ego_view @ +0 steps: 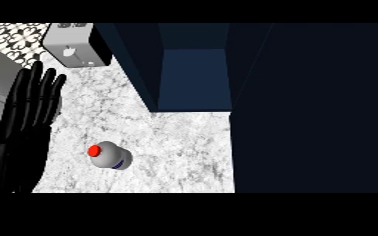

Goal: Pick up the bottled water, place it into the cabinet and close the cabinet

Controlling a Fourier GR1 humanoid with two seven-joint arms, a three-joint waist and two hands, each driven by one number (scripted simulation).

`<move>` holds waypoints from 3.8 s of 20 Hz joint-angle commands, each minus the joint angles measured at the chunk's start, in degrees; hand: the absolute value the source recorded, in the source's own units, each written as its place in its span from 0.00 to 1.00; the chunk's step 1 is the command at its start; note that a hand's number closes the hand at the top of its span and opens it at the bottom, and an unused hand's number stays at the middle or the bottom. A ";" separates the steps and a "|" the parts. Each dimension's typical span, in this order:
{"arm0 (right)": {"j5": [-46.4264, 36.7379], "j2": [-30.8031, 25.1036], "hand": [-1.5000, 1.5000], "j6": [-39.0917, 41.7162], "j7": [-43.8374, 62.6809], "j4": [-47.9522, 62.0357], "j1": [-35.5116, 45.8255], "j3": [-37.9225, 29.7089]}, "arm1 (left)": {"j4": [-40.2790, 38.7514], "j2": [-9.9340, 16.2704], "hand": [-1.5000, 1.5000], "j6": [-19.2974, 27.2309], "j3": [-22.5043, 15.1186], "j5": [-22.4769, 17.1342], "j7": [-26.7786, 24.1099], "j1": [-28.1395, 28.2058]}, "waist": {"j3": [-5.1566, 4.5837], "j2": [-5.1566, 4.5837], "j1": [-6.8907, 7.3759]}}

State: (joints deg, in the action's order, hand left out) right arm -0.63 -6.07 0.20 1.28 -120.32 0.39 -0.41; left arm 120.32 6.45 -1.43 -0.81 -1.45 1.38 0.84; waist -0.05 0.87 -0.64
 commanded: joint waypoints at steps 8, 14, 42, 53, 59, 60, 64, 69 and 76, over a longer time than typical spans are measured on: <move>8.30 2.49 0.00 3.91 8.38 -7.88 -11.74 5.81 | 1.04 4.13 0.00 -12.40 0.83 -17.42 5.44 8.76 | 0.01 -0.59 0.36; 12.75 0.70 0.00 4.60 14.71 -18.91 -19.05 5.33 | 15.78 6.47 0.00 -13.85 2.32 -23.66 12.45 19.29 | 0.06 -0.61 0.99; 9.46 0.56 0.00 11.86 -0.73 -28.77 -46.26 13.38 | -10.58 -1.65 0.00 -16.85 6.02 -4.87 -3.79 16.71 | 0.05 -0.70 -0.71; 7.49 -0.50 0.00 12.68 -3.00 -32.27 -52.73 15.72 | -35.32 -1.60 0.00 -16.52 11.32 -1.52 -19.30 8.26 | -0.02 -0.78 -0.44; 6.51 -0.68 0.00 13.53 -7.46 -30.48 -55.39 16.12 | -51.62 -2.71 0.00 -13.59 11.89 3.65 -32.20 3.96 | -0.04 -0.77 -0.79; 8.60 -1.64 0.00 14.37 -8.53 -28.82 -54.53 12.91 | -53.94 -0.26 0.00 -15.34 13.98 1.89 -32.53 1.96 | -0.01 -0.80 -0.56; 9.28 -1.72 0.00 14.82 -8.15 -26.95 -52.43 12.60 | -65.02 0.77 0.00 -19.10 13.23 2.38 -37.55 -2.81 | -0.04 -0.94 -0.59; 6.89 -1.78 0.00 16.21 -11.53 -29.89 -59.70 14.82 | -71.82 -0.57 0.00 -21.99 11.31 3.26 -40.41 -4.36 | -0.05 -0.79 -1.00; 9.18 -1.67 0.00 16.72 -13.87 -27.54 -60.51 12.40 | -80.63 -3.28 0.00 -21.06 11.28 4.01 -49.72 -5.84 | -0.01 -0.78 -0.38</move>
State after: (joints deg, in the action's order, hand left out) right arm 4.36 -7.43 16.66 -13.52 -142.95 -57.84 13.60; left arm 42.66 5.08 -21.88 10.91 2.35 -42.86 -5.65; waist -0.09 0.02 -1.38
